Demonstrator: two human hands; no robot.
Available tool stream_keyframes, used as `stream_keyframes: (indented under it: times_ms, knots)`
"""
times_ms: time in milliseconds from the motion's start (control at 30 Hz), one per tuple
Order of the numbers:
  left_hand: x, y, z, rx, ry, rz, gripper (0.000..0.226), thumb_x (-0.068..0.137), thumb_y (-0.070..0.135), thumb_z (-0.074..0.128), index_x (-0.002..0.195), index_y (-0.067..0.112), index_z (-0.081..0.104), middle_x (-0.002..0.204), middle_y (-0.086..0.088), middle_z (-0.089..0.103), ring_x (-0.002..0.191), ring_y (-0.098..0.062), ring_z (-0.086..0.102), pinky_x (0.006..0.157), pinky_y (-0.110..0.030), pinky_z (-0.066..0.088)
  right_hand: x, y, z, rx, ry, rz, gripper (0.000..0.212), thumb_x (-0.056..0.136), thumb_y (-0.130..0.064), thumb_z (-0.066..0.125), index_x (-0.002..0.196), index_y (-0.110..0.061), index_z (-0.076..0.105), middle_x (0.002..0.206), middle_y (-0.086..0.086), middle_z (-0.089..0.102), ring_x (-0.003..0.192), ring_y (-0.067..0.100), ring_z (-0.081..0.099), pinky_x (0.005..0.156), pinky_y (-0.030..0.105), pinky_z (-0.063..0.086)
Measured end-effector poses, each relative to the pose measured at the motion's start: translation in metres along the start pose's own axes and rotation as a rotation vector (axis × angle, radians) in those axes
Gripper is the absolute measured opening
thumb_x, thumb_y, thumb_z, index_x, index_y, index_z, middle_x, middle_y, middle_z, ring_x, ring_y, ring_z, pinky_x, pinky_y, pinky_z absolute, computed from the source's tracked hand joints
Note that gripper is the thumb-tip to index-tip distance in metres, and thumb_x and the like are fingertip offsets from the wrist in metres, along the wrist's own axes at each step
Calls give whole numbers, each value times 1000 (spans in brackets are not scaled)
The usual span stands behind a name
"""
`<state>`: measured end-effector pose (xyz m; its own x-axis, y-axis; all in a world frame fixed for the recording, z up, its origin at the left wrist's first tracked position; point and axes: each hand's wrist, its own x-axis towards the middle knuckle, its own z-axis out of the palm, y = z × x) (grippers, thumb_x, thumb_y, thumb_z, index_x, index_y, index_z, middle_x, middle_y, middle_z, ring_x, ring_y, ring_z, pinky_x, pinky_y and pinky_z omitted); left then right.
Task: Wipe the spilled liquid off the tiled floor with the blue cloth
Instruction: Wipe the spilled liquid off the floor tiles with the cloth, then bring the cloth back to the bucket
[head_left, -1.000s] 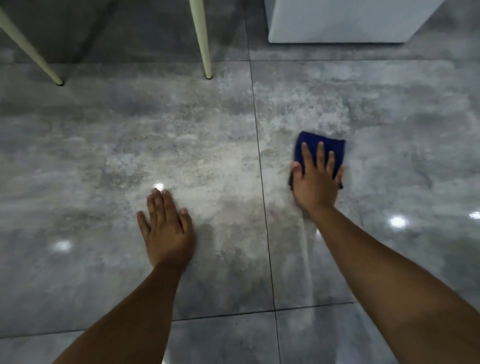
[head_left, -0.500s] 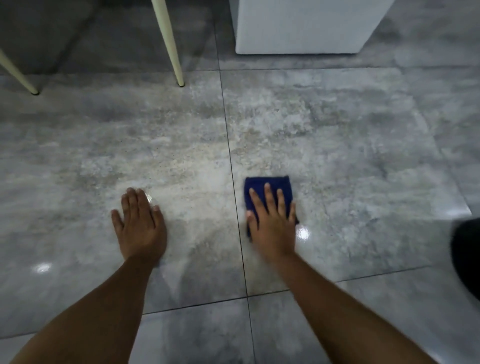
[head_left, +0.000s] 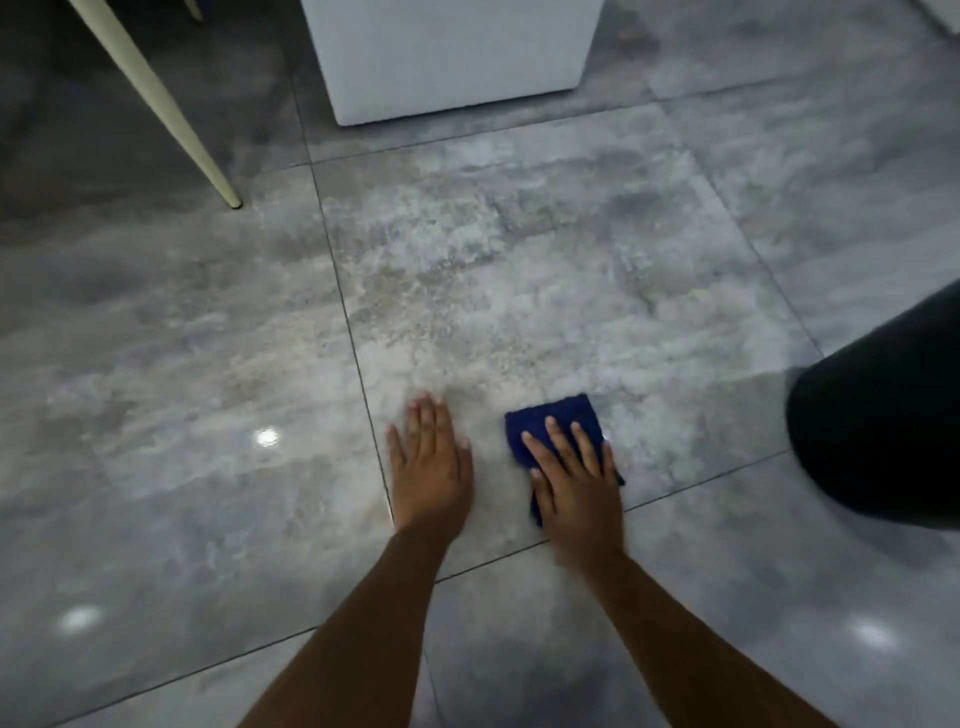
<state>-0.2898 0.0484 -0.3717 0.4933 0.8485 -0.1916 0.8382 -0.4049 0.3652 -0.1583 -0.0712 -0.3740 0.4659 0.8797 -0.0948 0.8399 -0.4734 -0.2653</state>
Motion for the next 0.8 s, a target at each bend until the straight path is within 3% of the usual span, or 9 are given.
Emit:
stream_keyframes:
  times_ms: [133,200,300,367,433,533,633,733,800]
  knots:
    - [-7,30,23,82,-77,33,62,101,40,14,148,12,-13,159,-8,-17,141,-20,-27,112,-42,-24,3,53,-12,54,98,258,43,99,-29,38,141,-28,45,153,1,36,143,29,28,116,54,15]
    - [-7,37,27,140,-92,23,62,100,42,13,146,13,-17,155,-7,-24,140,-20,-29,112,-44,-24,-12,66,-10,95,186,389,40,98,-21,47,139,-22,49,150,6,40,141,33,31,114,56,14]
    - [-5,40,20,161,-167,3,63,100,43,10,145,13,-22,152,-6,-31,140,-20,-31,114,-47,-20,-27,60,-9,202,221,441,37,94,-10,55,131,-15,58,144,11,47,137,35,36,113,56,19]
    - [-3,45,10,156,-249,-8,64,101,43,11,146,12,-22,154,-7,-30,142,-21,-29,115,-48,-17,-25,53,-23,397,212,566,34,98,-15,48,132,-16,57,146,10,46,140,29,32,113,50,28]
    - [1,53,-3,186,-326,-16,65,101,41,13,148,8,-19,157,-11,-25,145,-25,-24,117,-49,-11,-17,51,-46,606,194,723,35,102,-23,40,132,-15,55,141,10,51,133,28,42,103,39,39]
    - [7,70,-24,242,-394,4,63,103,38,13,150,4,-12,160,-15,-15,147,-27,-14,119,-48,-1,-9,49,-93,774,260,800,31,102,-21,38,121,-9,60,110,15,66,98,28,62,77,29,44]
    - [9,101,-44,266,-348,106,62,103,38,10,150,4,-12,160,-13,-14,148,-25,-12,120,-46,0,-6,43,-150,928,372,832,26,102,-21,39,116,-15,61,101,4,66,84,15,59,70,24,41]
    - [14,150,-65,263,-277,263,61,102,38,7,149,5,-13,160,-12,-15,148,-24,-12,120,-46,-1,-17,44,-205,1002,621,809,24,101,-20,42,113,-18,62,87,-11,64,76,-5,60,60,5,40]
    - [19,185,-82,229,-231,356,61,102,39,6,150,8,-14,160,-9,-16,148,-22,-13,119,-45,-6,-27,46,-239,1001,773,778,26,101,-22,42,117,-21,62,91,-13,64,78,-18,56,59,-1,38]
